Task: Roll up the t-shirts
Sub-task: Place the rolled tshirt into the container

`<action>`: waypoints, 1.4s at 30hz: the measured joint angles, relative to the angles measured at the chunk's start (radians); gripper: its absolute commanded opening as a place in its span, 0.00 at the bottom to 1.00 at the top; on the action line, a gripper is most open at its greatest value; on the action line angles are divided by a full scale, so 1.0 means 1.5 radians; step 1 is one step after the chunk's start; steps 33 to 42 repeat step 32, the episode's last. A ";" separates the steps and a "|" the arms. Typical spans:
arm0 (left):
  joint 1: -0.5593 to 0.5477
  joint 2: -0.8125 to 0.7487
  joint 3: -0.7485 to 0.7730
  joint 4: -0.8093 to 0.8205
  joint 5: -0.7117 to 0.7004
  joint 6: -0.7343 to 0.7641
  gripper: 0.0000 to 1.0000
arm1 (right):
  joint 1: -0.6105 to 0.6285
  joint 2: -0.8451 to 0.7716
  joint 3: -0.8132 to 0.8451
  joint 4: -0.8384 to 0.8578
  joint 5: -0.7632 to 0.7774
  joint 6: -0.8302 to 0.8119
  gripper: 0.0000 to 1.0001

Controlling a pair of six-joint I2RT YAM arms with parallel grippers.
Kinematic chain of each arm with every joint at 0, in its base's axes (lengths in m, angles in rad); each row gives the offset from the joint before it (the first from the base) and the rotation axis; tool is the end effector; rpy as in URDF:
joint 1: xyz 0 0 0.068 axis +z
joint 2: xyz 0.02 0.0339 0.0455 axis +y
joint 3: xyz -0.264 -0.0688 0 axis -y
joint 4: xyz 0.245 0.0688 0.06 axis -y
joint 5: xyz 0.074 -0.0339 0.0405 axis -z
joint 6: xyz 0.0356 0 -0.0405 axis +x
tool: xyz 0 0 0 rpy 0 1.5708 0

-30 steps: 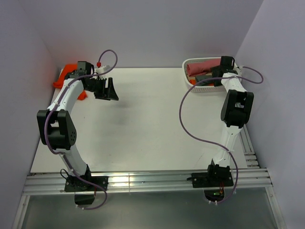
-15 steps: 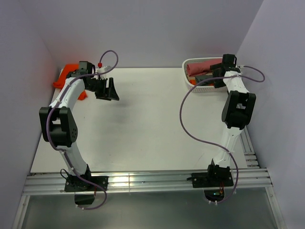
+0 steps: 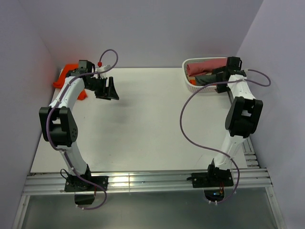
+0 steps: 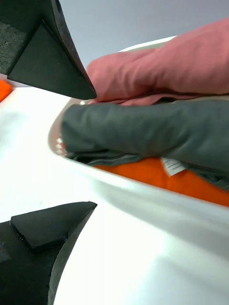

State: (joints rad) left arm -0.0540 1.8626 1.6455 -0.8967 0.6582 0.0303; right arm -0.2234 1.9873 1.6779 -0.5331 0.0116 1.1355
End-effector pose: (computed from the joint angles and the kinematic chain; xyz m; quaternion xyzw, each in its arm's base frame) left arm 0.3915 -0.0430 0.2805 0.1120 0.9178 -0.3173 0.2106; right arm 0.4401 -0.1004 0.2557 0.5888 0.7256 0.1520 0.3221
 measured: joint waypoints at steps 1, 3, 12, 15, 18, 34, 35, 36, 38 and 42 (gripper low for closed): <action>0.000 0.000 0.001 -0.001 0.000 0.001 0.71 | 0.000 -0.020 -0.022 0.001 -0.003 -0.003 0.94; 0.000 -0.001 0.001 -0.003 0.000 0.002 0.71 | 0.000 -0.059 -0.064 0.006 -0.010 -0.012 0.95; 0.004 -0.093 -0.055 0.011 -0.014 0.008 0.71 | 0.082 -0.354 -0.312 0.074 0.027 -0.097 0.96; 0.008 -0.150 -0.095 0.025 -0.029 0.013 0.71 | 0.162 -0.458 -0.392 0.098 0.062 -0.128 0.96; 0.014 -0.211 -0.140 0.046 -0.052 0.019 0.71 | 0.261 -0.551 -0.469 0.120 0.105 -0.152 0.96; 0.023 -0.399 -0.309 0.116 -0.130 0.025 0.71 | 0.468 -0.880 -0.699 0.122 0.199 -0.209 0.99; 0.023 -0.399 -0.309 0.116 -0.130 0.025 0.71 | 0.468 -0.880 -0.699 0.122 0.199 -0.209 0.99; 0.023 -0.399 -0.309 0.116 -0.130 0.025 0.71 | 0.468 -0.880 -0.699 0.122 0.199 -0.209 0.99; 0.023 -0.399 -0.309 0.116 -0.130 0.025 0.71 | 0.468 -0.880 -0.699 0.122 0.199 -0.209 0.99; 0.023 -0.399 -0.309 0.116 -0.130 0.025 0.71 | 0.468 -0.880 -0.699 0.122 0.199 -0.209 0.99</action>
